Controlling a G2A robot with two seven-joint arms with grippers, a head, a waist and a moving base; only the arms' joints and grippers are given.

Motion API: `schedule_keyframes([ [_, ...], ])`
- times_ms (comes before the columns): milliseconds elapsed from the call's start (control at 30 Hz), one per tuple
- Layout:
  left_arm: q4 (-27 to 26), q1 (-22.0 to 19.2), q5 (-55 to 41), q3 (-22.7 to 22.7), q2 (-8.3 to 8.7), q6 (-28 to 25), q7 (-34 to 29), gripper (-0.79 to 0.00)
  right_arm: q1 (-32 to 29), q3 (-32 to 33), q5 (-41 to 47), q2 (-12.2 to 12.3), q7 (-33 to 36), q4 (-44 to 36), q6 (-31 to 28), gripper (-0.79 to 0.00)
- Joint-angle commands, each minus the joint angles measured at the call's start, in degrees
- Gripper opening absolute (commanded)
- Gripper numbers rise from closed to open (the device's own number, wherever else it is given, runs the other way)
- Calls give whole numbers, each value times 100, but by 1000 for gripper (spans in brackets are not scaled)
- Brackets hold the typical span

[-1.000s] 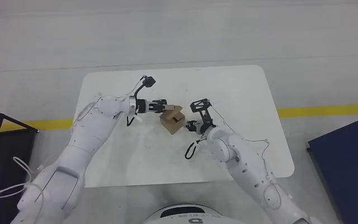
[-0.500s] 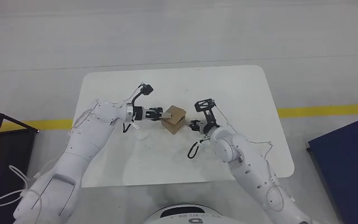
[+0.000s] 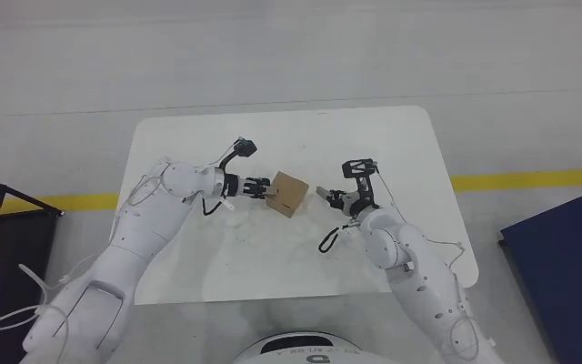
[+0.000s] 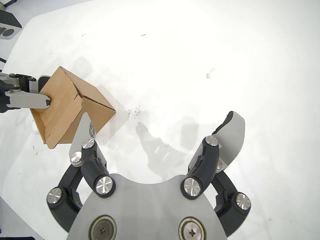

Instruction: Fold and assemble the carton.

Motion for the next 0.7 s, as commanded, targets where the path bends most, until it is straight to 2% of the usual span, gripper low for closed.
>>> schedule_keyframes([
  [0,-42,-1,0,2,3,17,-6,-400,-69,18,5,12,4,-91,-151,0],
  [33,-63,-2,1,-2,6,18,-3,-388,-70,-5,-20,13,36,-99,-199,0],
  [67,-90,2,-15,-10,8,1,6,-320,-48,-40,-48,11,75,-83,-229,0],
  [133,-138,17,-17,-29,18,-19,25,-117,40,-122,-60,-4,140,-1,-246,0],
  [233,-237,51,-15,-42,33,-23,15,0,189,-235,-36,-33,180,149,-236,0],
  [667,-420,76,4,-40,54,-37,82,0,350,-324,0,-84,147,350,-118,0],
])
